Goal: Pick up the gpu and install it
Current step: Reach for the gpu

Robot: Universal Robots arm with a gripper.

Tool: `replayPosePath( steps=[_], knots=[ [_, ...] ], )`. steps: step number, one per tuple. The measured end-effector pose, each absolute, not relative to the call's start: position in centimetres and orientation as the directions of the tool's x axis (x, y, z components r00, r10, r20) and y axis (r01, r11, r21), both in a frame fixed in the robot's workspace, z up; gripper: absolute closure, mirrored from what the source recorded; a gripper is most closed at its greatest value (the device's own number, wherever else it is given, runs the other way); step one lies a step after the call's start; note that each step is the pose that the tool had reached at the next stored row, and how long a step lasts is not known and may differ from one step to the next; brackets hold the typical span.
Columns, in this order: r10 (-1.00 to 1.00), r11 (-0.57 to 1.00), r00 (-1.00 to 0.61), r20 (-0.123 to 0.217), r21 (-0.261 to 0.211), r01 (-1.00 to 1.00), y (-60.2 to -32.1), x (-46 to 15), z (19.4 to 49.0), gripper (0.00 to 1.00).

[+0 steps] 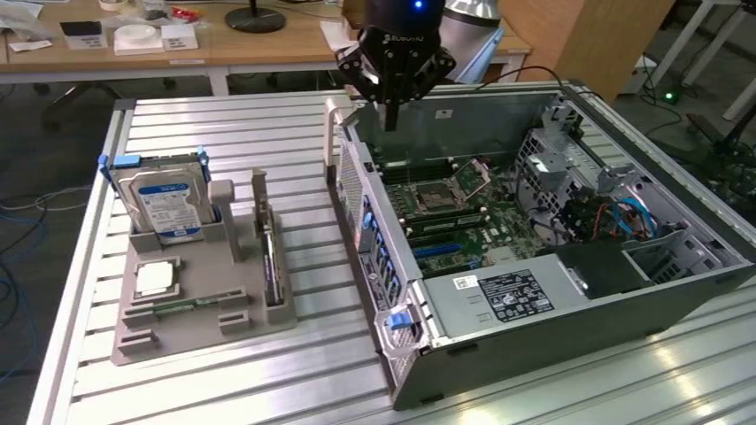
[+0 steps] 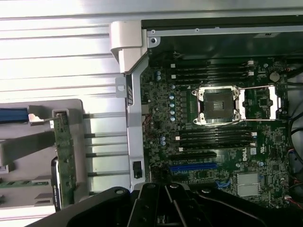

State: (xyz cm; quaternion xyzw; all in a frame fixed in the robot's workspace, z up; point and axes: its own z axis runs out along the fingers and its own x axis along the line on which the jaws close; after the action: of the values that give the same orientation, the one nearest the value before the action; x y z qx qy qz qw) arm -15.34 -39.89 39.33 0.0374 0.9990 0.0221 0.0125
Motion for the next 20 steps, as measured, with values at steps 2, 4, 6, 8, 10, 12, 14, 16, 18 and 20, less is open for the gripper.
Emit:
replayPosePath(
  steps=[2, 4, 6, 8, 10, 12, 14, 16, 18, 20],
  knots=[
    [0.075, 0.996, -0.997, -0.023, 0.045, 0.074, -39.9, -15.6, 39.3, 0.89],
    [0.075, 0.996, -0.997, -0.023, 0.045, 0.074, -39.9, -15.8, 39.3, 0.89],
    [0.075, 0.996, -0.997, -0.023, 0.045, 0.074, -39.9, -16.0, 39.3, 0.89],
    [0.075, 0.996, -0.997, -0.023, 0.045, 0.074, -39.9, -16.3, 39.3, 0.89],
    [0.075, 0.996, -0.997, -0.023, 0.045, 0.074, -39.9, -17.3, 39.3, 0.89],
    [0.075, 0.996, -0.997, -0.023, 0.045, 0.074, -39.9, -17.6, 39.3, 0.89],
    [0.075, 0.996, -0.997, -0.023, 0.045, 0.074, -39.9, -17.8, 39.3, 0.89],
    [0.075, 0.996, -0.997, -0.023, 0.045, 0.074, -39.9, -18.1, 39.3, 0.89],
    [0.075, 0.996, -0.997, -0.023, 0.045, 0.074, -39.9, -18.4, 39.3, 0.89],
    [0.075, 0.996, -0.997, -0.023, 0.045, 0.074, -39.9, -18.6, 39.3, 0.89]
  ],
)
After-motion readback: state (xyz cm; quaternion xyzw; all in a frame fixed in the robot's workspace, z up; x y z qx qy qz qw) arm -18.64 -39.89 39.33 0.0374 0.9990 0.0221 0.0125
